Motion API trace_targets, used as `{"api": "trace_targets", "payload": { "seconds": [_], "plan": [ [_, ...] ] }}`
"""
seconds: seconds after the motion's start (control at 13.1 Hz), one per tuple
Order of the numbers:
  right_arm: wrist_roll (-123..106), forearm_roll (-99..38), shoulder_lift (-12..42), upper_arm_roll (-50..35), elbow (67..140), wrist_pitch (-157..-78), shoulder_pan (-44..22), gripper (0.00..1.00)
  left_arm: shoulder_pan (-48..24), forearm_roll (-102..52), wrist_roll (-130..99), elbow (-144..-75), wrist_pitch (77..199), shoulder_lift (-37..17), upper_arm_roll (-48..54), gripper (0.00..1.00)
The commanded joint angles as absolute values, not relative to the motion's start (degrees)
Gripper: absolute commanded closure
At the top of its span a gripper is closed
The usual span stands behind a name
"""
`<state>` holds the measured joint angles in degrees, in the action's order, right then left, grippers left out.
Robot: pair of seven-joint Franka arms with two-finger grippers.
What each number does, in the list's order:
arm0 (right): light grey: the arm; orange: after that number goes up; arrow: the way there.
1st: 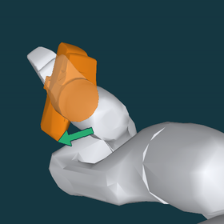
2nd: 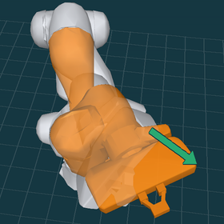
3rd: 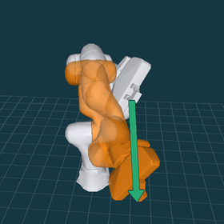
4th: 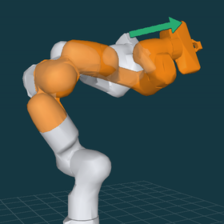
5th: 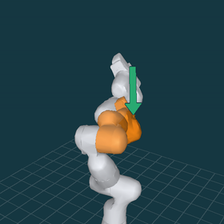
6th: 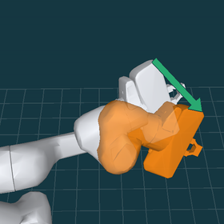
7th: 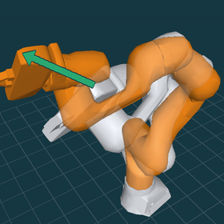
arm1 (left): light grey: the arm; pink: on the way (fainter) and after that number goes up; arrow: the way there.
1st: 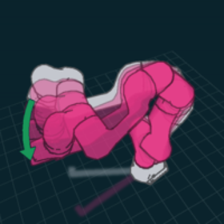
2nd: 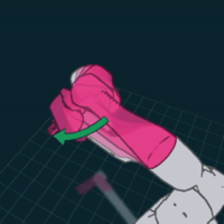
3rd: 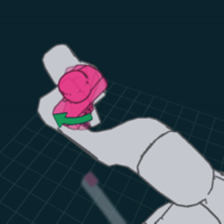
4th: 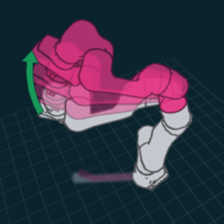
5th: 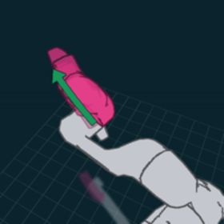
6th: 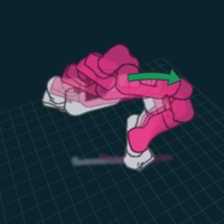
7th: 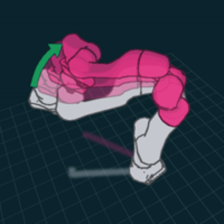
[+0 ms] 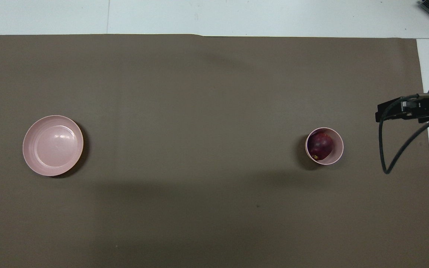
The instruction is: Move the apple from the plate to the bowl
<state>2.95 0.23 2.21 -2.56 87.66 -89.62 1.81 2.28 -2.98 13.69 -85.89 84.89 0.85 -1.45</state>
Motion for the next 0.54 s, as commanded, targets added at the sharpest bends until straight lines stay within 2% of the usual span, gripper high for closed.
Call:
{"api": "trace_targets", "payload": {
  "seconds": [0.0,0.23,0.46],
  "plan": [
    [3.69,-0.53,1.5,-2.99,88.42,-89.12,1.93,0.0,1.06,-2.02,13.8,-88.32,84.64,2.9,-1.76,0.0],
    [3.78,-0.79,1.41,-2.99,88.51,-89.65,1.93,0.0,0.35,-1.93,13.8,-91.14,84.64,4.66,-1.67,0.0],
    [3.78,-0.79,1.23,-2.99,88.86,-89.74,1.93,0.0,0.35,-2.02,14.06,-90.97,85.34,4.57,-1.67,0.0]
  ]
}}
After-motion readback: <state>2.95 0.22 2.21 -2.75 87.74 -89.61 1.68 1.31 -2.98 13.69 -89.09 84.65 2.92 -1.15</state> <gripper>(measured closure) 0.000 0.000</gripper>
